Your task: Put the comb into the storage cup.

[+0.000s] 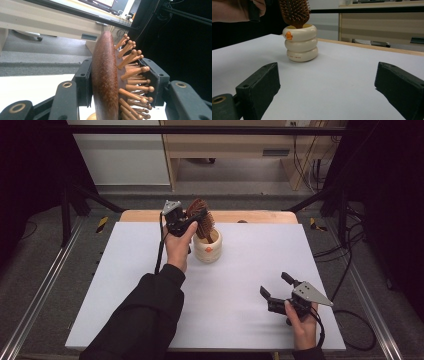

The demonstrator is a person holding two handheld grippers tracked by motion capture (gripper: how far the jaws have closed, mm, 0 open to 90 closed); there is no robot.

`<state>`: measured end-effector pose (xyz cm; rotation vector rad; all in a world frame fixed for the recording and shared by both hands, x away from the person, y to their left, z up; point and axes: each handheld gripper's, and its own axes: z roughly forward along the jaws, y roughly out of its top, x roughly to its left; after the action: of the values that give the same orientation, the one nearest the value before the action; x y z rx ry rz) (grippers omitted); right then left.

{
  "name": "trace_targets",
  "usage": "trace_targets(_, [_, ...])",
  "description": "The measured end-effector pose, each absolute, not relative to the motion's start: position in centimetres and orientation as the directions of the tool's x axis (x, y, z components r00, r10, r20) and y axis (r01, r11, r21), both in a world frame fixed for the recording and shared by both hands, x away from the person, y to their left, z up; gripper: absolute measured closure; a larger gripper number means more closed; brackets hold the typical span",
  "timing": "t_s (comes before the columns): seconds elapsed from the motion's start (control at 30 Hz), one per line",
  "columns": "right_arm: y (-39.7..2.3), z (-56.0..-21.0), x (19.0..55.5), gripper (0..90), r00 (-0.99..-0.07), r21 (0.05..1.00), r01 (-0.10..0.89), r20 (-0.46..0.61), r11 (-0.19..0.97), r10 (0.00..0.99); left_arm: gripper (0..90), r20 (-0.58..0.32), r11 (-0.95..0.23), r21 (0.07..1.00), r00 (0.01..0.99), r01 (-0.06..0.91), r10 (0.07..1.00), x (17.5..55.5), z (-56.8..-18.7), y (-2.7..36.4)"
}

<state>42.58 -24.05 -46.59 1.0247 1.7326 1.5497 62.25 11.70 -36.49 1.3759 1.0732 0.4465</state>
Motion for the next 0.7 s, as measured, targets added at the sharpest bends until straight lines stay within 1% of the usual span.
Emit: trace_targets(0.7, [-24.00,-46.66,42.64,6.1,-0.526,0.986,0.162,0.063,0.027,0.848,45.2,-0.354,0.213,0.920,0.466,0.328,0.811,62.28,-36.90,12.62])
